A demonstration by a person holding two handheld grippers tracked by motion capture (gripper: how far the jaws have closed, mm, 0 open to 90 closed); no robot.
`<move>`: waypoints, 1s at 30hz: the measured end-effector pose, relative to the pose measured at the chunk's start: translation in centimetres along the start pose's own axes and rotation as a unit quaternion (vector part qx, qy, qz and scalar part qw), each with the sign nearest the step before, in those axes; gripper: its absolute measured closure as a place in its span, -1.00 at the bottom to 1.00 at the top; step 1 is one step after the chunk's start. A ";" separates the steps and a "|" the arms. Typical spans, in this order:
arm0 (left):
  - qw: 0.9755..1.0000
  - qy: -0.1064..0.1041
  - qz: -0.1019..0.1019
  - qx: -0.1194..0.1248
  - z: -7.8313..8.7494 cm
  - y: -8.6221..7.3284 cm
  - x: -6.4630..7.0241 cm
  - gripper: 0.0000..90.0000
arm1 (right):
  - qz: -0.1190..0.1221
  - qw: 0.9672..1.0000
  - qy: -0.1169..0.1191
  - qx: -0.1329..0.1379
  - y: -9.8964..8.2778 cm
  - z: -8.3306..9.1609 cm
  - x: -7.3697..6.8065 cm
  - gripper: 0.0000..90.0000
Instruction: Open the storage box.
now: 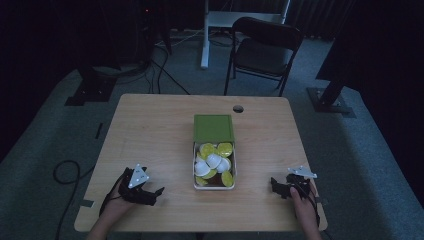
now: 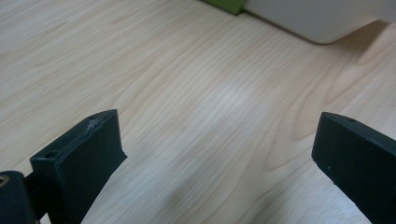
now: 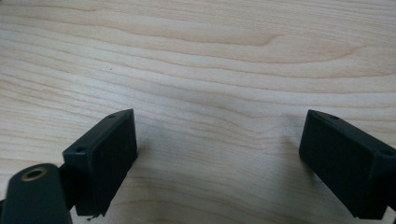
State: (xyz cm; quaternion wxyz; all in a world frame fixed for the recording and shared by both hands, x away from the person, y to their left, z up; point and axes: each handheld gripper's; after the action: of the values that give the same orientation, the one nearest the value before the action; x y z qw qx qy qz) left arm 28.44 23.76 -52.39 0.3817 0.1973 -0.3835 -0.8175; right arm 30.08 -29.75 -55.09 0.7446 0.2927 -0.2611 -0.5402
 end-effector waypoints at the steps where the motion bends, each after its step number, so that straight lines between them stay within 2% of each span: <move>1: 1.000 -0.001 0.005 -0.002 0.1 -0.2 -0.2 -0.96 | 0.000 1.000 0.000 0.000 0.0 0.0 0.0 -0.76; 4: 1.000 0.002 0.008 -0.005 0.3 -0.5 -0.5 -0.96 | 0.003 1.000 0.003 0.000 0.0 0.0 0.0 -0.76; 7: 1.000 0.004 0.022 -0.009 0.5 -1.0 -1.0 -0.96 | 0.013 1.000 0.013 0.001 0.0 0.0 -0.2 -0.76; 12: 0.999 0.008 0.033 -0.011 0.8 -1.3 -1.5 -0.96 | 0.016 1.000 0.016 0.001 0.0 0.0 -0.1 -0.76; 15: 0.999 0.019 0.040 -0.012 1.0 -1.7 -1.9 -0.96 | 0.017 1.000 0.016 0.001 0.0 0.0 -0.1 -0.76; 20: 0.998 0.016 0.058 -0.015 1.3 -2.2 -2.6 -0.96 | 0.019 1.000 0.019 0.001 0.0 0.0 -0.1 -0.76; 25: 0.998 0.020 0.057 -0.021 1.3 -2.7 -2.8 -0.96 | 0.019 1.000 0.019 0.002 0.0 0.0 -0.1 -0.76; 30: 0.997 0.009 0.074 -0.029 1.0 -3.1 -3.0 -0.96 | 0.019 1.000 0.018 0.001 0.0 0.0 -0.1 -0.76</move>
State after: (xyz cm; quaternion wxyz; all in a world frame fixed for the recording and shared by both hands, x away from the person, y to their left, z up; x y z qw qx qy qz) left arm 28.29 27.88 -54.09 0.4497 0.1649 -0.3700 -0.7960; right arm 30.04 -29.68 -55.09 0.7589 0.2987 -0.2535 -0.5202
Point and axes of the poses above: each handheld gripper's, and its own axes: z roughly backward along the jaws, y roughly out of its top, x roughly to its right, and after that the axes turned 7 degrees about z, right-handed
